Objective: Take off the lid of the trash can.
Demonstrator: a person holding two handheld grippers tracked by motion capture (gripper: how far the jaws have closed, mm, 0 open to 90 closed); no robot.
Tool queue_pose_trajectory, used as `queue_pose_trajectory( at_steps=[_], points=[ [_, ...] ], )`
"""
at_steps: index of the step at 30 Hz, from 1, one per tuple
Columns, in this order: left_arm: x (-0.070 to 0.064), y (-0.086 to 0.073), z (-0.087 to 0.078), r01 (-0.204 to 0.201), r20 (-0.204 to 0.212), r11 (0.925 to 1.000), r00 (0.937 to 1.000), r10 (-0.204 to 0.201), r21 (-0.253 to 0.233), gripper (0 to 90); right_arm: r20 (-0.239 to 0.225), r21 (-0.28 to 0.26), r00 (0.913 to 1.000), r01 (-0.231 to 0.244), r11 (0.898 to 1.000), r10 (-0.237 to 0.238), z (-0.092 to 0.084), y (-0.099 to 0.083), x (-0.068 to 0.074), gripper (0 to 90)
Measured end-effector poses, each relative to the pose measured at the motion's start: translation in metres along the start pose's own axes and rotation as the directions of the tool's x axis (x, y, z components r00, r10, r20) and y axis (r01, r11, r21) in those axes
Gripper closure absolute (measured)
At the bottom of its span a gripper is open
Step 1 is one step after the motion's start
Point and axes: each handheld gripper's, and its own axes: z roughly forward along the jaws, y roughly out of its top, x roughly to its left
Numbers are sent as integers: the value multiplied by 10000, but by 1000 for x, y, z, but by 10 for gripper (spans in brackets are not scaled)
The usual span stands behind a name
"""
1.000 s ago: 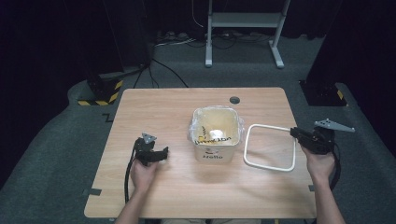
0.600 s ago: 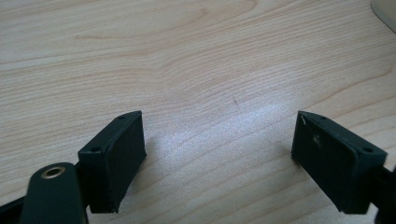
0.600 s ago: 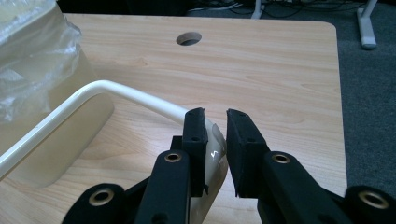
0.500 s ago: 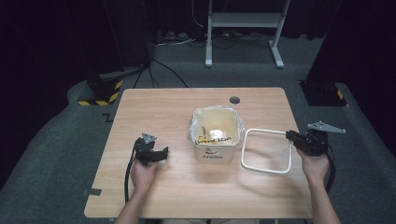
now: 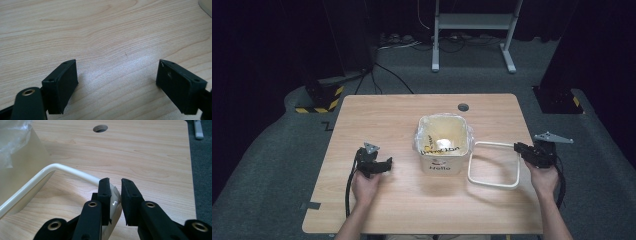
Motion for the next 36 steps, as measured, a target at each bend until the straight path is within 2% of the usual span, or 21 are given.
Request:
queue_pose_trajectory(
  at_steps=[17,36],
  points=[
    [0,0,0,-2,1,10000,10000,2,-4,176,52,288,9999,84,9996,-86,15,-7,1,783],
    [0,0,0,12,-12,10000,10000,-12,-14,176,-134,601,9997,-213,9980,221,33,-16,-3,780]
  ],
)
